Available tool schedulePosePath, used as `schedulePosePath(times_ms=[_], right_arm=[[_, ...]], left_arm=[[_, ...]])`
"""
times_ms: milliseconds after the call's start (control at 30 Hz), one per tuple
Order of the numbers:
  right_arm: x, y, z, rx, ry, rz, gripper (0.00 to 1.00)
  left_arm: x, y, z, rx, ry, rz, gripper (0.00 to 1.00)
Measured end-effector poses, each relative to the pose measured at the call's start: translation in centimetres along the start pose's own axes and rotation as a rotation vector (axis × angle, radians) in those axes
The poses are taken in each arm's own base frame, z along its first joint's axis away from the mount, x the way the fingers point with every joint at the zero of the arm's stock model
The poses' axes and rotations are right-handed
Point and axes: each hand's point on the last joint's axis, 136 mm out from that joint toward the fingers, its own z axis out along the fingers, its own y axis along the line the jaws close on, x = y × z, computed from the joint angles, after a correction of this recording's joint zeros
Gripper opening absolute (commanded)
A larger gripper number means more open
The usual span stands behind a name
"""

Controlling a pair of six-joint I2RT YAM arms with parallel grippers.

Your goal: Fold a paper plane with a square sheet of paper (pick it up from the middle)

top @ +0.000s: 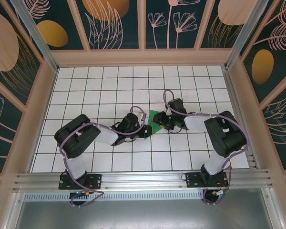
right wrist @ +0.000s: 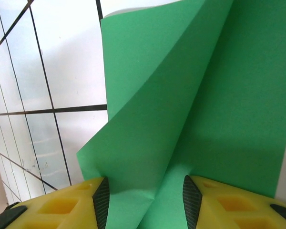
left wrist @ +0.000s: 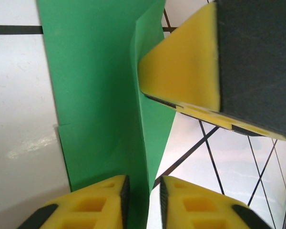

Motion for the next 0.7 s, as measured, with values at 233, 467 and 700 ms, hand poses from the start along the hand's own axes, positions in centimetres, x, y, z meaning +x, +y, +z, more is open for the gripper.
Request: schedulePosePath(times_ms=[233,467,700], right_arm=[[-0.3,0.2,0.5,0.031,0.004,-0.008,0.50],[-0.4,0.4,0.7,0.044,0.007,-0.011,0.55],[-0.7,0.7,1.3,0.082,0.019,-0.010,0.61]], left_arm=[[-1.7,-0.7,-1.8,0.013,-0.052,0.000,0.37],[-2.6,-0.2,-2.2,-0.003,-0.081,-0.024,0.37],[-2.8,0.2,-2.9,-0.013,-0.107,-0.060,0.32]])
